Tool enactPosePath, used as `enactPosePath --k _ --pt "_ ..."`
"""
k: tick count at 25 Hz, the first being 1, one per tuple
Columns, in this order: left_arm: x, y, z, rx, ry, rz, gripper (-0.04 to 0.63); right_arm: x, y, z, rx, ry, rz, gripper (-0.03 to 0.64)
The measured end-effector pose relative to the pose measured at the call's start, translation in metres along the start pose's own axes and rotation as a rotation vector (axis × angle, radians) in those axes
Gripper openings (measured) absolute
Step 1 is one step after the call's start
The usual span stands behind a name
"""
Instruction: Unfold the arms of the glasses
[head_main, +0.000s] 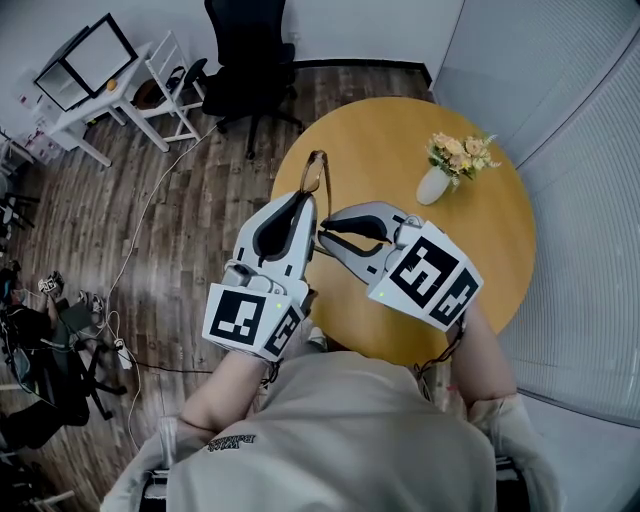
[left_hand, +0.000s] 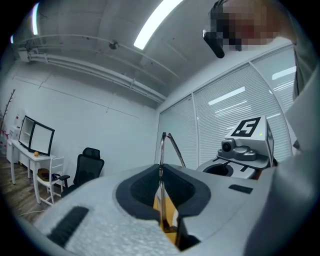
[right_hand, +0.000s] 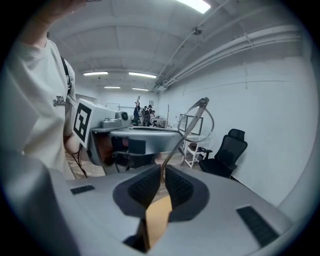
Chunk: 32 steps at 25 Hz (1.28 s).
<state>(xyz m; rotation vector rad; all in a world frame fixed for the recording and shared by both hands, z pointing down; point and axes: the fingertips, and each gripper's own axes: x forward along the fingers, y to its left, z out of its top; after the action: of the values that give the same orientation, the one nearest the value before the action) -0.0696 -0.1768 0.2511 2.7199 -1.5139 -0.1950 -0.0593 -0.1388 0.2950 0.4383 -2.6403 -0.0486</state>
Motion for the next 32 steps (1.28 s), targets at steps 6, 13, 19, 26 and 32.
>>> enactPosePath --k 6,13,19,26,32 --pt "0.002 0.02 0.003 0.035 0.003 0.046 0.038 -0.028 -0.021 -0.003 0.032 -0.019 -0.091 0.044" --pt "-0.003 0.02 -0.007 0.064 0.032 0.054 0.038 -0.071 -0.043 0.002 0.015 -0.06 -0.219 0.044" --pt "-0.002 0.008 -0.021 0.114 0.096 0.001 0.038 -0.098 -0.062 0.005 0.019 -0.089 -0.282 0.044" --pt "-0.004 0.003 -0.025 0.097 0.106 -0.016 0.039 -0.106 -0.061 0.006 0.002 -0.096 -0.303 0.046" --pt "-0.001 0.023 -0.012 0.092 0.082 0.041 0.038 -0.112 -0.063 0.013 0.034 -0.167 -0.321 0.048"
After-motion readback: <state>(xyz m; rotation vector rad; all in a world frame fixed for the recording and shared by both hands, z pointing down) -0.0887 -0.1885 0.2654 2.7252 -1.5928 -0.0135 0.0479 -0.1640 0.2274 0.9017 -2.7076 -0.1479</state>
